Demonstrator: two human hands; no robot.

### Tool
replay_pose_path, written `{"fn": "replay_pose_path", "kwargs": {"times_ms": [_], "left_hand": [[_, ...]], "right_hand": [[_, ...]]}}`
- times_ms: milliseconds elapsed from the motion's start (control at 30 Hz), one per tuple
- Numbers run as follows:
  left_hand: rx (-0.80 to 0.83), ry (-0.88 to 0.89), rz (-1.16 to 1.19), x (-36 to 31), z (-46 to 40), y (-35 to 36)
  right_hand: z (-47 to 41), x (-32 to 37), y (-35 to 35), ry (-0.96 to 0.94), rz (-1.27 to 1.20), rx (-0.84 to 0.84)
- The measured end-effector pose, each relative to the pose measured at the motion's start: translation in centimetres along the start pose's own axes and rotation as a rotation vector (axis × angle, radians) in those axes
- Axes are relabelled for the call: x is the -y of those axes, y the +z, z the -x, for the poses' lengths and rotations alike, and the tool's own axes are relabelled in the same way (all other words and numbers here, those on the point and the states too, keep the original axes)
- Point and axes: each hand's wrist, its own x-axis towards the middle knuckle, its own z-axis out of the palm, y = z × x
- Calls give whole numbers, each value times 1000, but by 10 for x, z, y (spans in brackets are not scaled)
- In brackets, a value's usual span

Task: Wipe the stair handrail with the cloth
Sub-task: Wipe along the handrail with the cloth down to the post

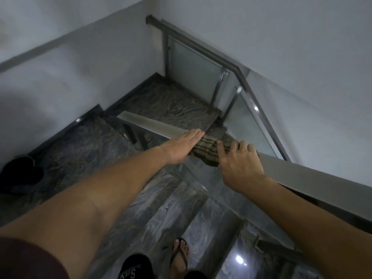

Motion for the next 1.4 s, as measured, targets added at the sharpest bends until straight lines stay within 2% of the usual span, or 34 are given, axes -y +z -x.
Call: {"fn": "replay_pose_path", "kwargs": {"times_ms": [267, 500, 800, 1100, 1400], "left_hand": [[11, 17, 37, 105, -10, 17], [-85, 61, 4, 219, -24, 42], [-71, 72, 42, 323, -32, 58], [-124, 111, 10, 437, -51, 79], [-145, 202, 52, 524, -63, 96]], "right_hand": [[-87, 68, 7, 13, 34, 32], [-176, 143, 17, 53, 54, -8], [-261, 207, 28, 50, 44, 7], [-354, 269, 37, 48, 36, 6], [-419, 319, 42, 58, 38, 8]]}}
